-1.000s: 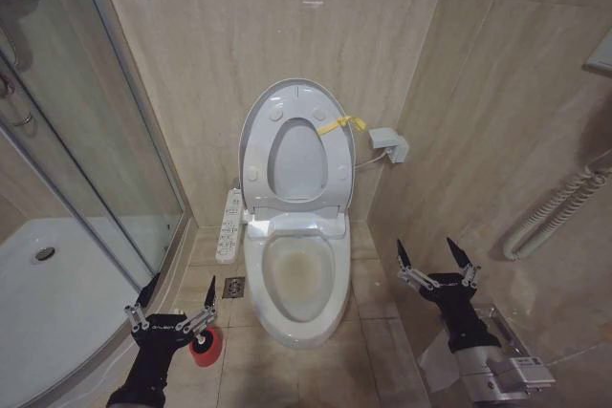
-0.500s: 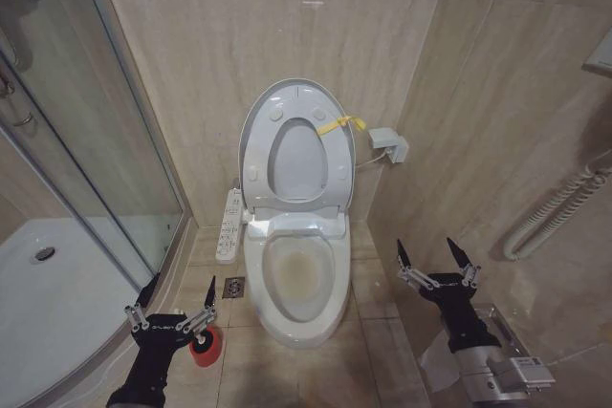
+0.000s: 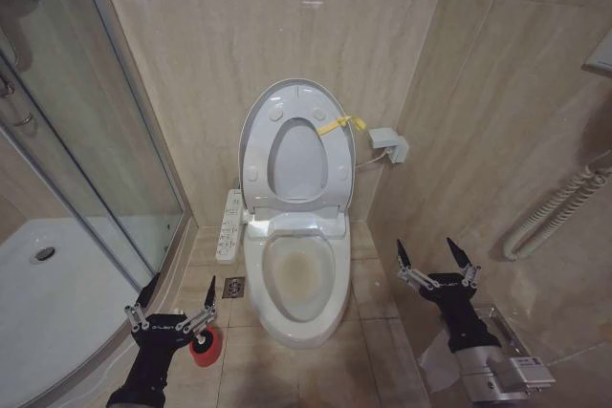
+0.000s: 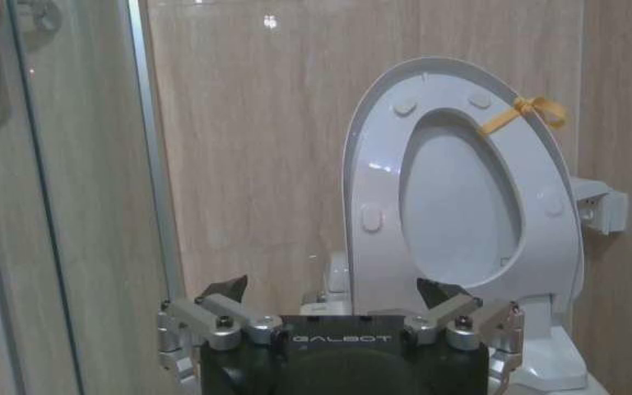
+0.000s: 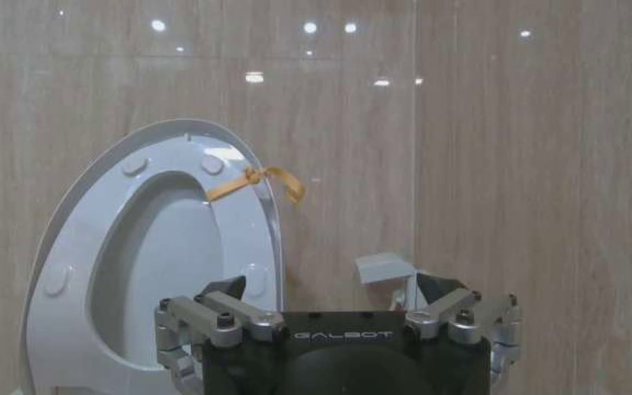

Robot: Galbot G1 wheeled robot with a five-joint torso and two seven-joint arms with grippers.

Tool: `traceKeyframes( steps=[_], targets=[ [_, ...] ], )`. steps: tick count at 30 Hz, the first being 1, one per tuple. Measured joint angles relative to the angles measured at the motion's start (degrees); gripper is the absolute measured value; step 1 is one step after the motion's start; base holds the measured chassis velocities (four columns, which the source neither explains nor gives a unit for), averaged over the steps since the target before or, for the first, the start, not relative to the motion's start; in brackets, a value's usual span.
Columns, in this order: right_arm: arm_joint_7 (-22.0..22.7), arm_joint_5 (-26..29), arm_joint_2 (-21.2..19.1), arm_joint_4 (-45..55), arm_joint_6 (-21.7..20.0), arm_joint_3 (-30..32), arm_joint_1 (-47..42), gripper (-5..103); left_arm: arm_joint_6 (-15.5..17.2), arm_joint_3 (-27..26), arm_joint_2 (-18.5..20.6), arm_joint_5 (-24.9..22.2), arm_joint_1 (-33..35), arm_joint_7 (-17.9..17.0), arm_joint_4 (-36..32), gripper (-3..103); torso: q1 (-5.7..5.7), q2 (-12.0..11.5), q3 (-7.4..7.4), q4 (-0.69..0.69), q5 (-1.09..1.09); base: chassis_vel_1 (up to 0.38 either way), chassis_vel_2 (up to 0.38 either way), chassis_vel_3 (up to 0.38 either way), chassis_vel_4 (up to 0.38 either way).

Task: Open the toilet lid, clean the toilet bowl with a toilet brush, close the toilet lid, and flush.

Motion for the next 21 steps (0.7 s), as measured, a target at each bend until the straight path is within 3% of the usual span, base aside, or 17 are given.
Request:
traceKeyframes(
  steps=[21],
  targets=[
    [0.0, 0.0, 0.0, 0.0, 0.0, 0.0, 0.0, 100, 0.0, 0.0, 0.0, 0.0, 0.0, 0.0, 0.0, 100, 0.0, 0.0, 0.0, 0.0, 0.0, 0.0, 0.0, 0.0, 0.0]
  ],
)
